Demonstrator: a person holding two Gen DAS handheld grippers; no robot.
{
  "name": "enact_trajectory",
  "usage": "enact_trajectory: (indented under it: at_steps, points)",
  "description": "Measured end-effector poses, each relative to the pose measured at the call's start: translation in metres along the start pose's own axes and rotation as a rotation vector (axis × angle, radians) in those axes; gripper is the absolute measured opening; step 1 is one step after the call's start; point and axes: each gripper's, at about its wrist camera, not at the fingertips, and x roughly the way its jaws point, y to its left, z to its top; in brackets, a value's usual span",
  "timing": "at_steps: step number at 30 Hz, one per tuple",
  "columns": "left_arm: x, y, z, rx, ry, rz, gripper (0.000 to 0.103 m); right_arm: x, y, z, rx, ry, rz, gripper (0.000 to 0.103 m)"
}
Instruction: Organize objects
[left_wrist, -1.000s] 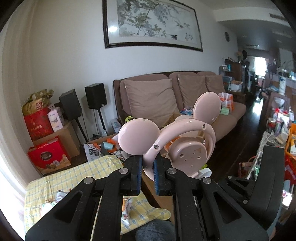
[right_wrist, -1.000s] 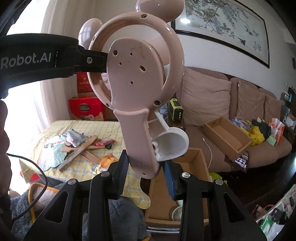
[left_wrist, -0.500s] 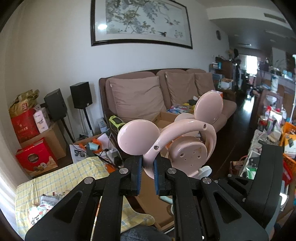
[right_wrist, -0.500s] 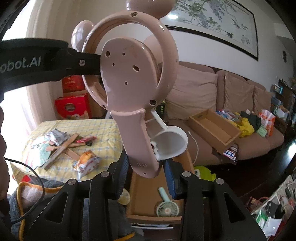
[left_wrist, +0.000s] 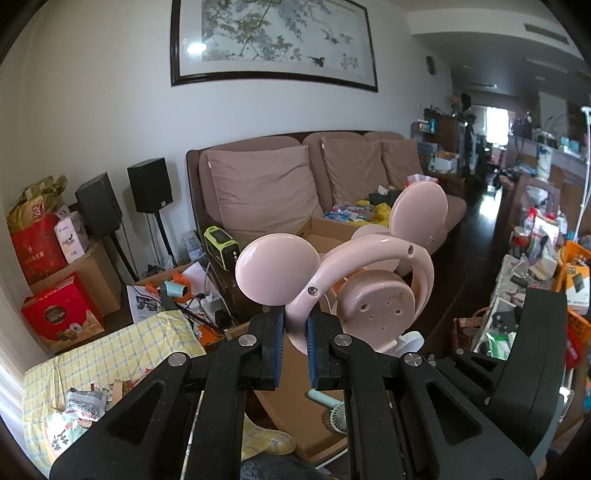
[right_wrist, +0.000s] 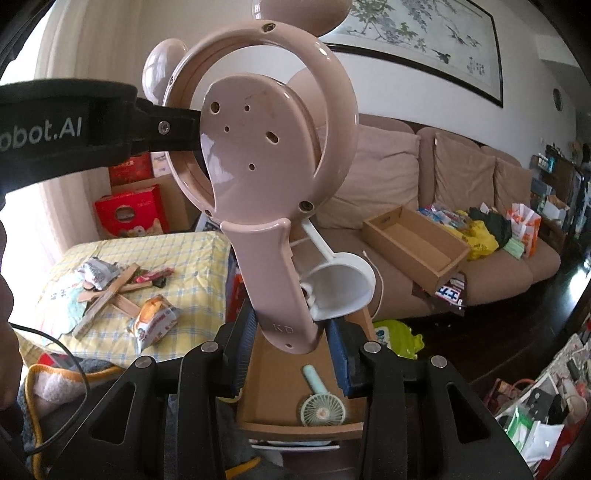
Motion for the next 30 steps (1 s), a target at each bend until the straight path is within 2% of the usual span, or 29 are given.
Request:
enact_trajectory:
  at_steps: [30]
  points:
    - [0.046, -0.015, -0.008, -0.013, 0.065, -0.055, 0.010, 0.021, -0.023, -0.013, 0.048, 0.063, -0.070, 0.037]
